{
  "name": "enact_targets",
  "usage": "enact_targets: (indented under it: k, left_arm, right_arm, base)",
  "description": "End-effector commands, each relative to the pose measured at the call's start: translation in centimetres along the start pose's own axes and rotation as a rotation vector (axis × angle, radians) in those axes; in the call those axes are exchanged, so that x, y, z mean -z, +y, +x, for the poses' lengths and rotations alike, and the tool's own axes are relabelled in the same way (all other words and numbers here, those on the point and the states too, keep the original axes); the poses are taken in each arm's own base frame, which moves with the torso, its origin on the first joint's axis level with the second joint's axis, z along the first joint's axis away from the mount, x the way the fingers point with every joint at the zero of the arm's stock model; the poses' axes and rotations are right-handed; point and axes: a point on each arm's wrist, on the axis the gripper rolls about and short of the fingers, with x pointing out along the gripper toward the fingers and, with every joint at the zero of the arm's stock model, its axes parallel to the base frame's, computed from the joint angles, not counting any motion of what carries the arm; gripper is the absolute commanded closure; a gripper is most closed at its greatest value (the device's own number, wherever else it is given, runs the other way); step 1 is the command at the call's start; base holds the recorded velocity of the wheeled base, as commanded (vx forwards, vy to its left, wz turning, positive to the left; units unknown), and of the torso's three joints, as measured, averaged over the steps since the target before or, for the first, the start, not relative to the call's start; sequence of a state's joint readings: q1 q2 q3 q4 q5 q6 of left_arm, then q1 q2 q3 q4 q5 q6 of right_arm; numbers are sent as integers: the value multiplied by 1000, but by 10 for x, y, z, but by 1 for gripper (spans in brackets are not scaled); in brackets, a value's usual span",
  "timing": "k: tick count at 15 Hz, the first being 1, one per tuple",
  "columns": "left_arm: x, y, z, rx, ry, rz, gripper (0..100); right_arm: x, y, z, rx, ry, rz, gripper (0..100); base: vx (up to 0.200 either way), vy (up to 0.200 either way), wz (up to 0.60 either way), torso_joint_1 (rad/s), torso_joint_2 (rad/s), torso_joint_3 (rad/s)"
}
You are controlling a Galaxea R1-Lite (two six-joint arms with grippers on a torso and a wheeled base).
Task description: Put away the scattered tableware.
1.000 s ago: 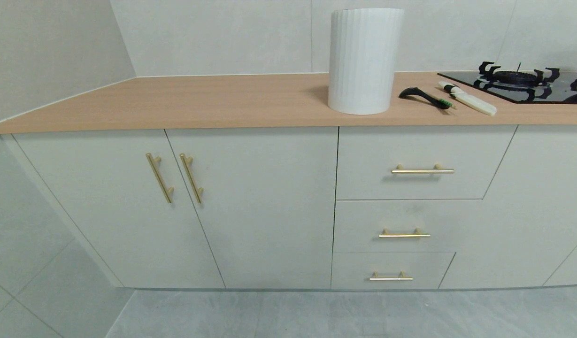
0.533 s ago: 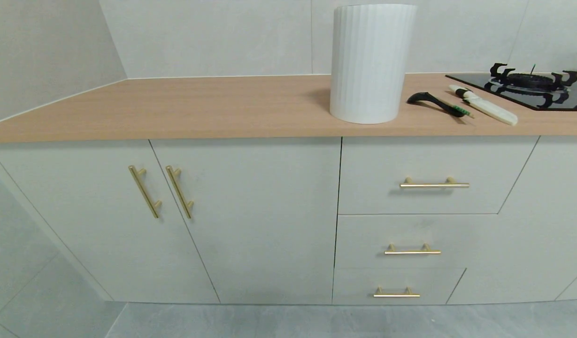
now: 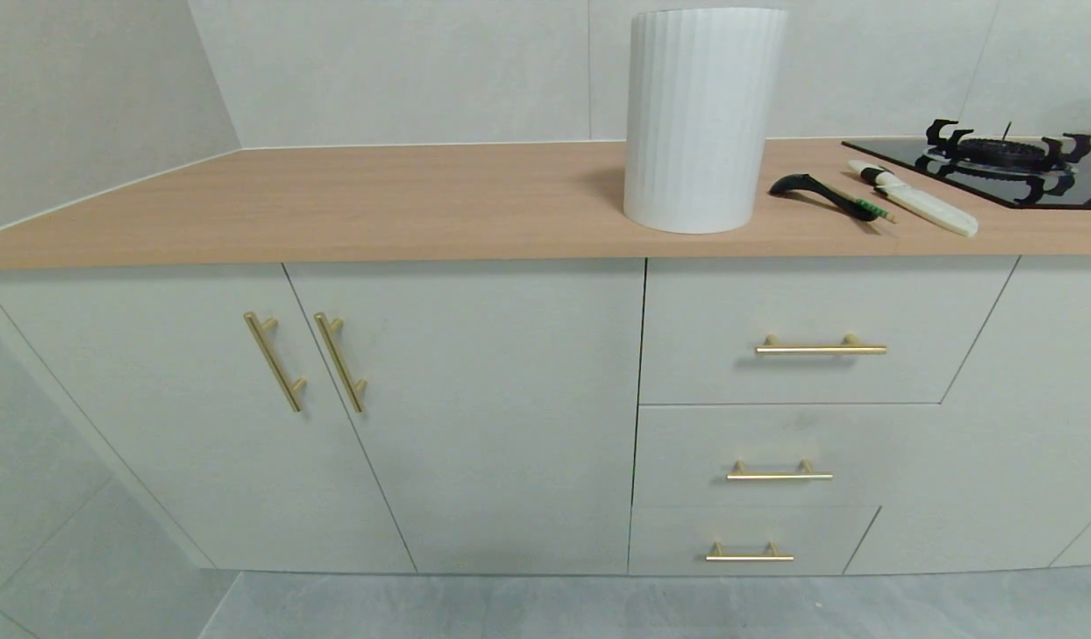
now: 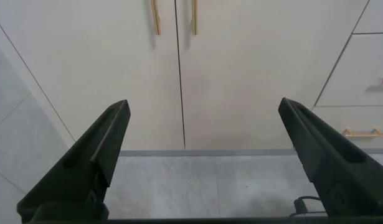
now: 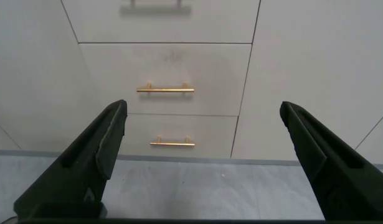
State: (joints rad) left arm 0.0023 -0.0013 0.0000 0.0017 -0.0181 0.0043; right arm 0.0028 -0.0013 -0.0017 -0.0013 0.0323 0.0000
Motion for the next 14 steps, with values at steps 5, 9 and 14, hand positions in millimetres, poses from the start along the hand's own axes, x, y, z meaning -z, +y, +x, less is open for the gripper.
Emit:
enact_targets:
  k: [5,9,14]
  left_arm:
    - [0,0,0,0,1,0,0]
    - [0,0,0,0,1,0,0]
    - [0,0,0,0,1,0,0]
  right_arm:
    - [-8,0,-2,-12,-28,-16,0]
    - [-48,0,3,-97,20,2,0]
    - [-52,5,57,-242,417,5,0]
  base:
    - [0,0,0,0,0,0]
    - [0,0,0,0,0,0]
    - [0,0,0,0,0,0]
